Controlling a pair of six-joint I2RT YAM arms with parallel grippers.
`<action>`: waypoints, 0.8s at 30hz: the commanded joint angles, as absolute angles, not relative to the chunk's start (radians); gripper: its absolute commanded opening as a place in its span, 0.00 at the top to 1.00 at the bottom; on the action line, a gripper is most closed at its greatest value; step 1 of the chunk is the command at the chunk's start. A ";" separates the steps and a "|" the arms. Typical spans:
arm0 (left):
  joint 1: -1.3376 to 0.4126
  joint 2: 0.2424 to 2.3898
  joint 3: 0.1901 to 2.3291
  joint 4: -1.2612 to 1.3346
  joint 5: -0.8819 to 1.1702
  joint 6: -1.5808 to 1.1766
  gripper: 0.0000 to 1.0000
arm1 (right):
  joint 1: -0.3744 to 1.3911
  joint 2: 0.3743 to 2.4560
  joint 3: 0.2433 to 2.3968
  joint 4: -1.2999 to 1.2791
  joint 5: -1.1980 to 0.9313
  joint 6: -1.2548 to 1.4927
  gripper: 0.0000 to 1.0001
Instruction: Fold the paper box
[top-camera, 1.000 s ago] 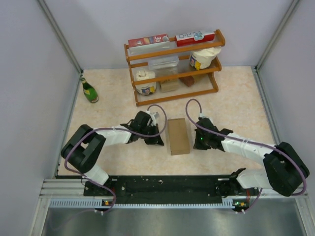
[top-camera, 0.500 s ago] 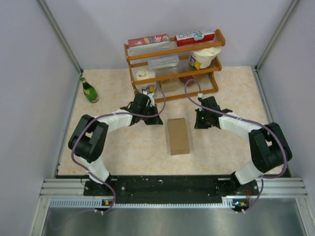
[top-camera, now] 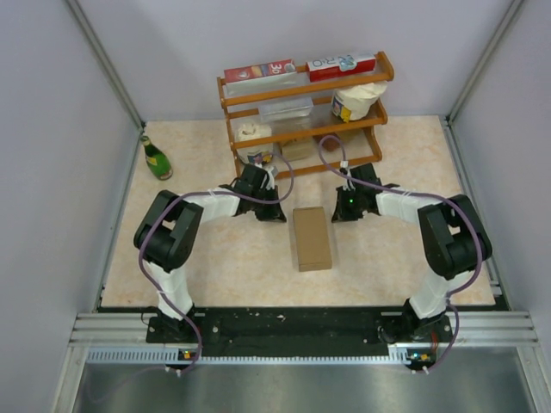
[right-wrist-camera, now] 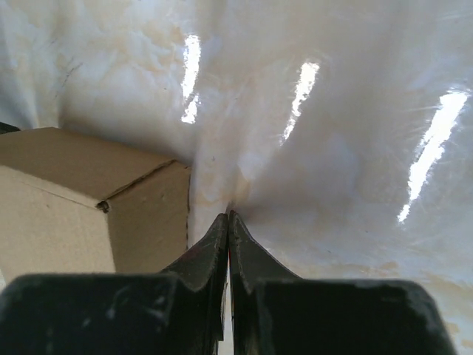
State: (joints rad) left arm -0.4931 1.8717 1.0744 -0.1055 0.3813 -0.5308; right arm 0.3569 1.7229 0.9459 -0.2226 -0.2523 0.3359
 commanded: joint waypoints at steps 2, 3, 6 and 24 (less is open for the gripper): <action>-0.502 1.910 1.112 -0.074 0.408 -0.546 1.00 | 0.353 1.755 0.979 -0.169 -0.345 0.339 1.00; -0.506 1.916 1.115 -0.074 0.413 -0.548 1.00 | 0.354 1.761 0.977 -0.163 -0.359 0.344 1.00; -0.518 1.921 1.112 -0.068 0.411 -0.554 1.00 | 0.354 1.770 0.974 -0.144 -0.388 0.357 1.00; -0.569 1.925 1.135 -0.093 0.397 -0.552 1.00 | 0.407 1.763 0.982 -0.156 -0.347 0.373 1.00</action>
